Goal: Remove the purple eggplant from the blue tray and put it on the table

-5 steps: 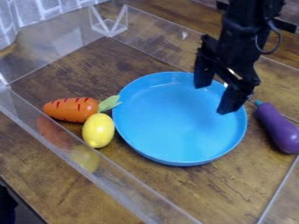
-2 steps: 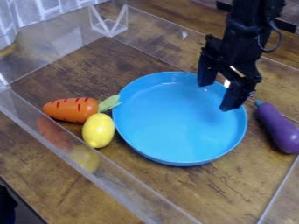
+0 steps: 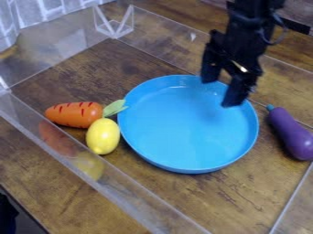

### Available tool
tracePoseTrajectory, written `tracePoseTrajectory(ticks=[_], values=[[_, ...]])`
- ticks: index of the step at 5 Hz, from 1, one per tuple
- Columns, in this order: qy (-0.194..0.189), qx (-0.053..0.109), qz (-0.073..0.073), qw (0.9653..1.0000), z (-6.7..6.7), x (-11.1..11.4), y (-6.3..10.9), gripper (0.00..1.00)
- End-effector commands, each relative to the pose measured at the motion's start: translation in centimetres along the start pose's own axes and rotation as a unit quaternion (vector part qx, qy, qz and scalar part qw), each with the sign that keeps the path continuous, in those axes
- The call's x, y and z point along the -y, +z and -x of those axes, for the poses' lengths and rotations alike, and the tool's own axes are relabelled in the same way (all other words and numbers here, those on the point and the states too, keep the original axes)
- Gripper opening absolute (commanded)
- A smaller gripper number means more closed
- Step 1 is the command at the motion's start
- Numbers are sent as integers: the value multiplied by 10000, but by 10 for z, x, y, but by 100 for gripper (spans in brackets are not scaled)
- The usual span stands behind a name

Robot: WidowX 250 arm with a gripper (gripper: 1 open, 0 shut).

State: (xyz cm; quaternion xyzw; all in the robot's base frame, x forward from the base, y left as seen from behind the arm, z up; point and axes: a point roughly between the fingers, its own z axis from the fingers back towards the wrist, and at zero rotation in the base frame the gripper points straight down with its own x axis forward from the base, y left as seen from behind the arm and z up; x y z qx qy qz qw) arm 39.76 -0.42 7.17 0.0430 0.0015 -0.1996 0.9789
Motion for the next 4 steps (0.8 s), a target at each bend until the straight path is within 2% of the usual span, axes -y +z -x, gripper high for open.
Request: tracePoseTrajectory(ticks=[1,2,3,4], values=[[53,606,-379,9974,22,-43,64,100],[445,622,-534,9956,47,-50,89,100],[848,702,-470,9928,67,-33,87,100],[684,724,-491,9938,64,-31,77,100]])
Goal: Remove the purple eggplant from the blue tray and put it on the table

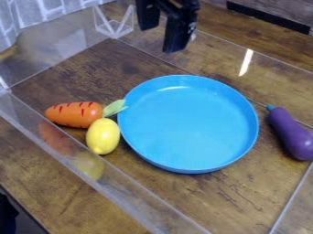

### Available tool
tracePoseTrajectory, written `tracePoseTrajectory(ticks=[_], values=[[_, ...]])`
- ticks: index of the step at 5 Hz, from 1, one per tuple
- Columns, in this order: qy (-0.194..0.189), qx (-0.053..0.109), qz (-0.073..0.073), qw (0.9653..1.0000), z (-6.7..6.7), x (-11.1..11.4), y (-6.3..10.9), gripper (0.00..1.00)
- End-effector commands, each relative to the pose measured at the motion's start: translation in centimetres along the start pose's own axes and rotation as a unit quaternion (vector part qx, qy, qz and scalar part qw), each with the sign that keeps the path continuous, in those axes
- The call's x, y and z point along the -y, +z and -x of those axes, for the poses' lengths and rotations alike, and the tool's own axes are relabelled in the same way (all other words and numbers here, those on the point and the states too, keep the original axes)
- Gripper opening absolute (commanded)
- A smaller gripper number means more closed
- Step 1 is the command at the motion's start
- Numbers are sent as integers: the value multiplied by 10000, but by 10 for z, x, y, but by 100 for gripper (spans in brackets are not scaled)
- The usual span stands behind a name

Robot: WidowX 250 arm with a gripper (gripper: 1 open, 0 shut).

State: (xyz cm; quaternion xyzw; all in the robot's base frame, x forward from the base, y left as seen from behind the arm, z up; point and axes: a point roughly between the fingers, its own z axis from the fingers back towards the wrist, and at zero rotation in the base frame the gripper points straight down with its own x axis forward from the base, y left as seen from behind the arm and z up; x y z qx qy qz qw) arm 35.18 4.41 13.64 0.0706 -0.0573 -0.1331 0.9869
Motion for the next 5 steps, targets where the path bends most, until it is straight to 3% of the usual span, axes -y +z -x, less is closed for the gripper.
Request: tracePoseTrajectory(ticks=[1,2,3,4,5], values=[[-399,297,-76,9987,-5,-8,13,100],[-767,334,-52,9965,-10,-15,13,100],[-1023,351,-38,9941,-23,-15,6,100],[-1263,360,25,9913,-24,-8,8,100],[-1124,331,27,9931,-24,-12,9,100]])
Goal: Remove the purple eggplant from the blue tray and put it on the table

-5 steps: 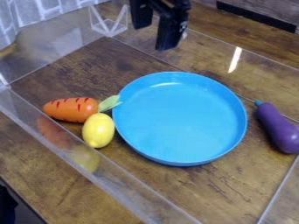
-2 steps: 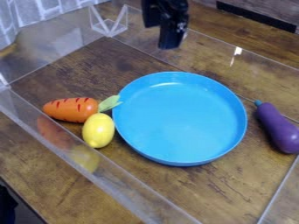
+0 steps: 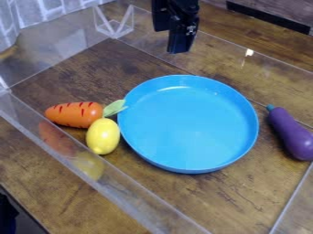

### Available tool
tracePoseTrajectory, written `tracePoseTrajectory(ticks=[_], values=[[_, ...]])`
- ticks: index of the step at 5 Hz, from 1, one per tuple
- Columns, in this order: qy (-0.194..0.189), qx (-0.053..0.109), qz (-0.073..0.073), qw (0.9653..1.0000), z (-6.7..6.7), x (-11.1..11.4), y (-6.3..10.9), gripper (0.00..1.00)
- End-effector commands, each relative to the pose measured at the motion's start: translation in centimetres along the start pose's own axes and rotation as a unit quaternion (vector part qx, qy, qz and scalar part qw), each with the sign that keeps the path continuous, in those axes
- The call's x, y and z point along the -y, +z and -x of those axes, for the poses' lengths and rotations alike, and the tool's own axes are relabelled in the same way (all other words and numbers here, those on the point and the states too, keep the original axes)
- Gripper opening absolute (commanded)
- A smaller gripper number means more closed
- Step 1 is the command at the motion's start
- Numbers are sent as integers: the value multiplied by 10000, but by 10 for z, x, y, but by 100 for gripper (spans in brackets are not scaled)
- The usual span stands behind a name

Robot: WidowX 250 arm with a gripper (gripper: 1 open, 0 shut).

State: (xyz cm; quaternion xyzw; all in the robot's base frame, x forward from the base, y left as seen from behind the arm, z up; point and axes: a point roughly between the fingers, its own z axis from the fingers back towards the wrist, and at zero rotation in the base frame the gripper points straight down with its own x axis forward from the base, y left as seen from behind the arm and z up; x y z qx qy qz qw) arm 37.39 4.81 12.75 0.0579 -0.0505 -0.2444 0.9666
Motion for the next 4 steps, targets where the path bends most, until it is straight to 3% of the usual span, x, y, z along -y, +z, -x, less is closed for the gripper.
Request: tracePoseTrajectory(ticks=[1,3,4], values=[[-203,248,-102,9994,-11,-1,14,100],[199,99,7,9998,-21,6,17,100],[136,58,31,9999,-32,6,10,100]])
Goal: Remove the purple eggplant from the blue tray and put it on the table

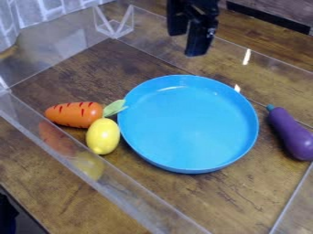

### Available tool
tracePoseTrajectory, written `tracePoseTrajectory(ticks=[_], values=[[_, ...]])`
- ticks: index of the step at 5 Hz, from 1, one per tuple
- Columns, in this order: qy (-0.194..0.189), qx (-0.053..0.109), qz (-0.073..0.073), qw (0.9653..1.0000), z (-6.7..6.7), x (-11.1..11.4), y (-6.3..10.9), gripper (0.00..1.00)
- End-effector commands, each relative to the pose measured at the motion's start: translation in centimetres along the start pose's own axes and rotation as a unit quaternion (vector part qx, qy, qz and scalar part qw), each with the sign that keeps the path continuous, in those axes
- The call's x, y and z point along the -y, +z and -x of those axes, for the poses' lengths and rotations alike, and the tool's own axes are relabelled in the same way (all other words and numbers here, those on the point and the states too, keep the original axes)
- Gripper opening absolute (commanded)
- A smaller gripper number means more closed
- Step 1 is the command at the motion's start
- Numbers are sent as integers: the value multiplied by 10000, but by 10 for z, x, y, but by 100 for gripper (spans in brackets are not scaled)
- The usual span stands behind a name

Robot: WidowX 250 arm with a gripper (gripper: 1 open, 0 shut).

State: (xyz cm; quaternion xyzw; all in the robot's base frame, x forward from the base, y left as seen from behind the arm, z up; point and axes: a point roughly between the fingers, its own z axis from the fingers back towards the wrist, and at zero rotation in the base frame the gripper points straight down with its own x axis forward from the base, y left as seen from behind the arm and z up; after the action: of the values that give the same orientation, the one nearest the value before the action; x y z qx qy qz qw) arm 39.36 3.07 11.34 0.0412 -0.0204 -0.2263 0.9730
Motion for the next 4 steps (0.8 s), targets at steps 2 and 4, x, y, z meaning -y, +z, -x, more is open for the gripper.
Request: tracePoseTrajectory(ticks=[2,4], values=[[-168,243,-144,9995,-22,1,6,100],[-276,188,-71,9994,-32,7,-20,100]])
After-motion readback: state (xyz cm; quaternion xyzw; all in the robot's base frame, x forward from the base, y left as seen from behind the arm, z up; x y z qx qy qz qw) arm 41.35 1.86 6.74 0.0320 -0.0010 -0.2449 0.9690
